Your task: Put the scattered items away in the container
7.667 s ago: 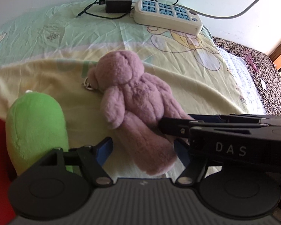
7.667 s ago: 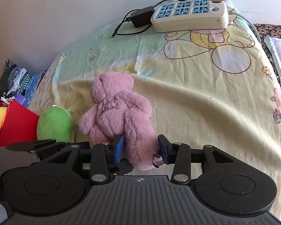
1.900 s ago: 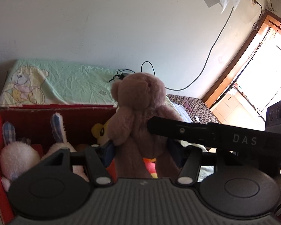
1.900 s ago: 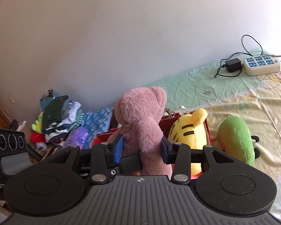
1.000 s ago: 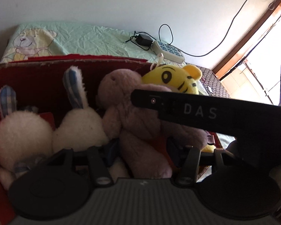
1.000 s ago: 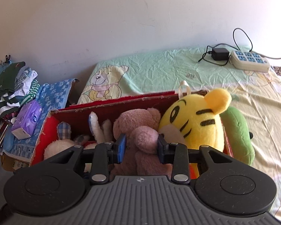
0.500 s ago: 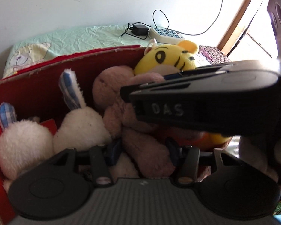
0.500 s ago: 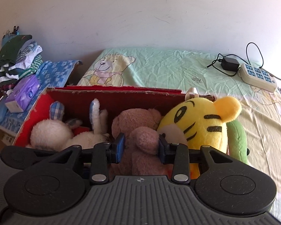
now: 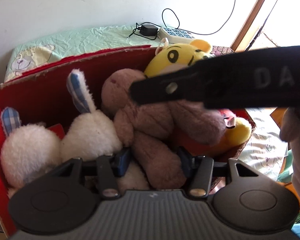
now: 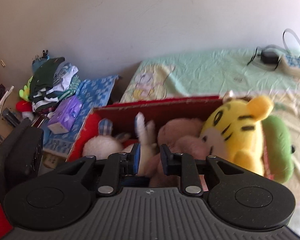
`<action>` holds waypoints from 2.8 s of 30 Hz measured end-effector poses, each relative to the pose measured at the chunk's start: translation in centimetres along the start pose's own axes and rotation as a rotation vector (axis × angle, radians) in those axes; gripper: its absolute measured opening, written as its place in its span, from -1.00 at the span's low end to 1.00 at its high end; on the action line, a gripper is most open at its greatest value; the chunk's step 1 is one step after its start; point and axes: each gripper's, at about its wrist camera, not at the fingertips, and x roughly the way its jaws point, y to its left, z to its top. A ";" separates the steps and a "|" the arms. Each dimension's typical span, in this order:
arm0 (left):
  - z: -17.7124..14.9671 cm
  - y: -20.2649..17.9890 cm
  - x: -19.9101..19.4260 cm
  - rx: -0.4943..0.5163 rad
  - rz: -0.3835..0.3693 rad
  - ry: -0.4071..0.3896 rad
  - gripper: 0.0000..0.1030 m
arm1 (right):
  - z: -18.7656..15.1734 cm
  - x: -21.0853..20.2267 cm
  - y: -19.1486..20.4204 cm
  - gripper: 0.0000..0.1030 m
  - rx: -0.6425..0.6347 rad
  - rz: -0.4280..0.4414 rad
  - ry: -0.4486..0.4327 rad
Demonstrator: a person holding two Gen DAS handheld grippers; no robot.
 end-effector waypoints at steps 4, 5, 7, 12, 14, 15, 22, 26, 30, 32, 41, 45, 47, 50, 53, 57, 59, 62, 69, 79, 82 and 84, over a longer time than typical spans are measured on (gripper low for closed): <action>0.1 -0.7 0.2 0.027 0.015 0.003 0.24 | -0.3 2.7 -0.5 -0.77 0.054 0.006 0.109; 0.2 -0.6 0.3 0.024 0.011 0.006 0.25 | -0.4 3.1 -0.7 -0.85 0.065 -0.006 0.129; 0.3 -0.7 0.5 0.029 0.013 0.011 0.26 | -0.3 3.8 -1.0 -0.97 0.081 -0.010 0.167; 1.1 -0.8 1.3 0.041 0.028 0.040 0.19 | -0.1 5.4 -0.9 -1.00 0.039 -0.079 0.215; 1.2 -0.6 1.4 0.038 0.020 0.047 0.19 | 0.0 5.5 -1.1 -1.00 0.042 -0.075 0.222; 1.2 -0.7 1.3 0.042 0.020 0.048 0.21 | 0.0 5.5 -1.0 -1.00 0.029 -0.075 0.227; 1.4 -1.2 1.4 0.055 0.045 0.067 0.24 | -0.2 4.8 -1.6 -1.00 0.021 -0.042 0.275; 1.6 -1.4 1.7 0.059 0.058 0.073 0.29 | -0.2 2.7 -2.4 -0.91 0.085 0.036 0.200; 1.8 -1.9 2.0 0.063 0.073 0.080 0.37 | -0.4 0.4 -3.0 -0.85 0.096 0.007 0.109; 1.9 -2.0 2.2 0.064 0.079 0.083 0.38 | -0.5 -0.3 -3.6 -0.88 0.121 0.013 0.080; 2.3 -1.9 2.6 0.058 0.088 0.096 0.41 | -0.8 -0.7 -5.0 -1.00 0.215 0.028 0.034; 2.3 -2.3 2.6 0.058 0.089 0.100 0.41 | -1.0 -0.1 -5.6 -1.00 0.257 0.059 0.051; 2.3 -2.3 2.6 0.056 0.091 0.102 0.41 | -1.3 0.4 -6.1 -1.00 0.300 0.088 0.071; 3.7 -1.7 2.4 0.054 0.089 0.102 0.43 | -1.8 0.2 -5.8 -1.00 0.302 0.095 0.065; 2.4 -2.0 0.9 0.056 0.087 0.102 0.43 | -1.2 -1.5 -5.2 -0.96 0.257 0.095 0.006; 2.6 -2.4 1.2 0.055 0.089 0.107 0.46 | -0.8 -2.4 -5.6 -0.90 0.222 0.033 0.002; 2.5 -2.5 0.9 0.056 0.091 0.114 0.47 | -1.3 -1.8 -6.0 -0.90 0.223 0.014 0.028; 2.3 -2.5 0.5 0.052 0.093 0.120 0.47 | -1.6 -1.5 -6.4 -0.90 0.254 0.028 0.025; 1.9 -2.2 -0.2 0.036 0.083 0.133 0.47 | -2.3 -1.0 -6.6 -0.89 0.291 0.045 0.035; 3.4 -2.5 1.8 0.033 0.100 0.152 0.52 | -2.9 -0.9 -6.1 -0.90 0.254 0.012 -0.006; 3.4 -2.7 1.8 0.031 0.108 0.156 0.52 | -3.0 -1.1 -6.0 -0.87 0.238 -0.004 -0.014; 3.5 -2.9 1.9 0.030 0.121 0.158 0.52 | -3.1 -1.3 -6.2 -0.85 0.246 -0.002 -0.018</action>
